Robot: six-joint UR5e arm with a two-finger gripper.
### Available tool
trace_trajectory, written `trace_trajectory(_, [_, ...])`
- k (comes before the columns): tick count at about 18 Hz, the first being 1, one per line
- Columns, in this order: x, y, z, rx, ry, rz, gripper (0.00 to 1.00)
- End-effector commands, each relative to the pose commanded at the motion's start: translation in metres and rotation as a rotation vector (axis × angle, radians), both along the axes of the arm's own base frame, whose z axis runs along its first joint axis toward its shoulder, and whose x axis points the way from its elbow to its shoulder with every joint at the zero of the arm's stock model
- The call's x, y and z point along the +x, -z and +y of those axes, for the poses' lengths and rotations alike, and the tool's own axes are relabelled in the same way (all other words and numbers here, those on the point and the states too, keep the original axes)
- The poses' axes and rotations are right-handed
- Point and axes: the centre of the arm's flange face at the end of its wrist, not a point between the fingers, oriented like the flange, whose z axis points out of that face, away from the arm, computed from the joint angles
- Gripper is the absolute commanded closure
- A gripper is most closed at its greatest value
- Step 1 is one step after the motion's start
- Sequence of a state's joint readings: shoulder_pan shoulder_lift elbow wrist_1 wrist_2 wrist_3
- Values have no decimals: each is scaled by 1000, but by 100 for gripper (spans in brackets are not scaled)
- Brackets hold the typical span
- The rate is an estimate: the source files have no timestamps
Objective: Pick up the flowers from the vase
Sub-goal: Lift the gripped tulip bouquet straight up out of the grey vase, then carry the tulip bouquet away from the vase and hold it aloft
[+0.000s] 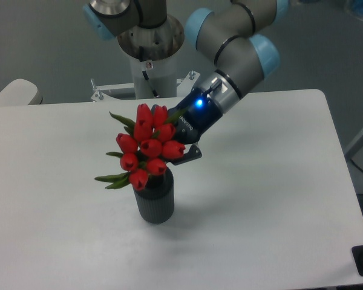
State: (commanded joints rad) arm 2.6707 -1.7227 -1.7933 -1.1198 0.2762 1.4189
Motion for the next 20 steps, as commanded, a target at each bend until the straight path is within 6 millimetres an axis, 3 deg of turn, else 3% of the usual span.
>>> trace_trajectory(8, [-18,-32,-11,60,-40,-9,63])
trace_trajectory(20, [-9,-108,-23,71,-89,-64,63])
